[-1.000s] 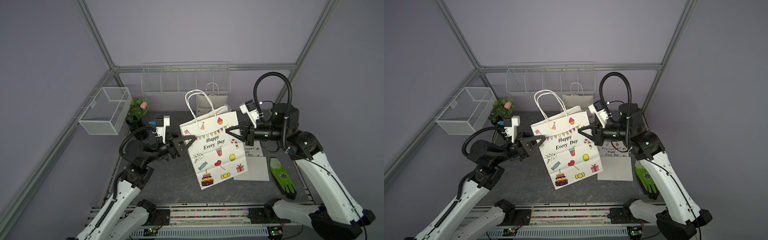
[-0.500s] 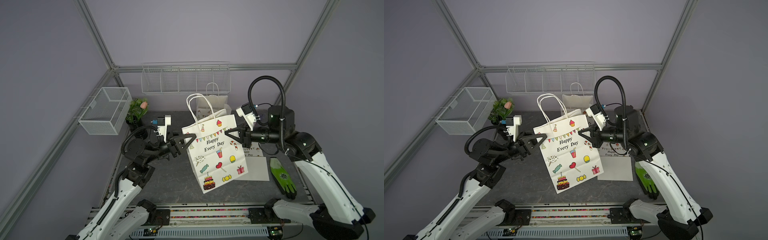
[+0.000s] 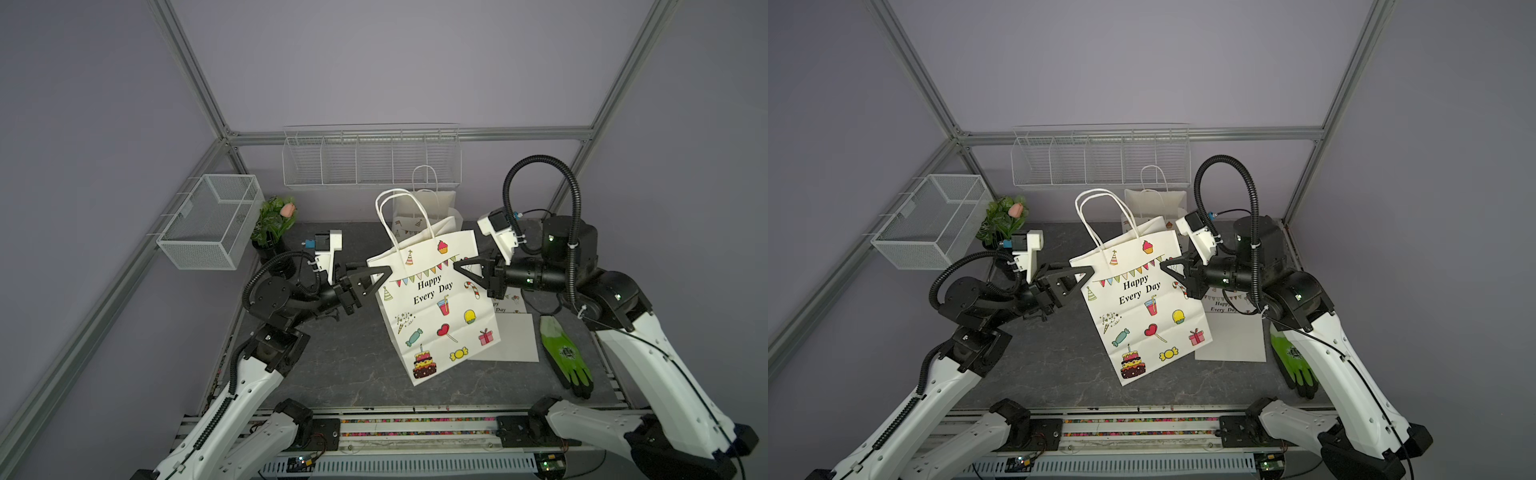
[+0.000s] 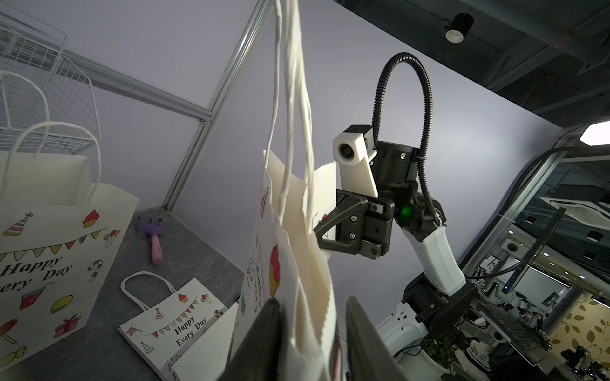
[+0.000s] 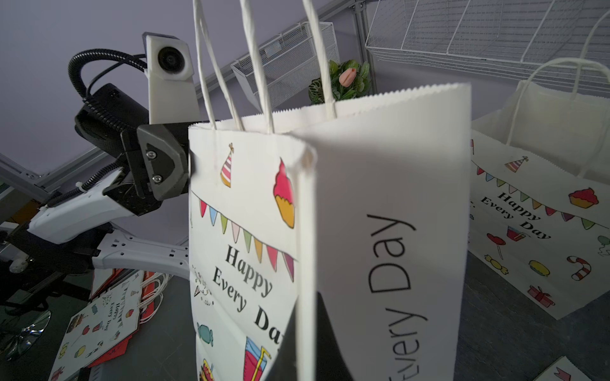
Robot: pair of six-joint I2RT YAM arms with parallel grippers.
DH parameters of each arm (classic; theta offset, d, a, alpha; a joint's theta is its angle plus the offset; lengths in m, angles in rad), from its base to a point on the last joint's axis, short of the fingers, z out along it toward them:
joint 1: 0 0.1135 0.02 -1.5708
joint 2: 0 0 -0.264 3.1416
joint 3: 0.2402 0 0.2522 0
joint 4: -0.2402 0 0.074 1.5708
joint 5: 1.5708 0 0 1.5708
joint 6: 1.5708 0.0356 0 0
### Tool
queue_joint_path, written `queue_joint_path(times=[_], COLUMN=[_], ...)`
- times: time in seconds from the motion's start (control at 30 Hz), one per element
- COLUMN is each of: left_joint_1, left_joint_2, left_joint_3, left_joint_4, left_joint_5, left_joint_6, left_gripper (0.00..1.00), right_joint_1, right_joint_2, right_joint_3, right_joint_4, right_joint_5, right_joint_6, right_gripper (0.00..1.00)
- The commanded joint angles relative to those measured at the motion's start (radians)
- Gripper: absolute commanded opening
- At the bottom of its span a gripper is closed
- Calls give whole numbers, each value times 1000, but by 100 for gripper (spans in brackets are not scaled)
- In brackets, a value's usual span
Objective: Put away the paper bag
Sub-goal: Press the paper bag.
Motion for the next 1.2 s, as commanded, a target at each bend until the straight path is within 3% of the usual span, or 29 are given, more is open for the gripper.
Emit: queue_joint_path(times=[0.0, 0.2, 0.87, 0.93, 1.03, 1.1, 1.13, 1.17], left_joint_1=[-6, -5, -5, -5, -4, -4, -4, -4], left_joint_2=[3, 10, 18, 16, 11, 16, 21, 31], left_joint_3=[4, 1, 14, 28, 78, 142, 175, 215], left_joint_4=[18, 16, -61, -109, -252, -396, -457, -539], left_joint_5=[-10, -15, -47, -50, -59, -58, -52, -42], left_joint_6=[-4, -3, 28, 55, 140, 216, 254, 294], left_gripper=[35, 34, 1, 0, 0, 0, 0, 0], right_joint_1=[14, 46, 65, 64, 48, -1, -34, -88], right_joint_2=[-20, -26, -39, -43, -48, -55, -59, -69], right_joint_3=[-22, -30, -33, -35, -32, -34, -39, -47], right_joint_4=[44, 45, 38, 35, 9, 2, 9, 28], right_joint_5=[37, 90, 140, 143, 143, 78, 28, -51], right_joint_6=[-2, -13, -14, -18, -37, -50, -47, -36], right_gripper=[7, 7, 10, 25, 69, 96, 97, 92])
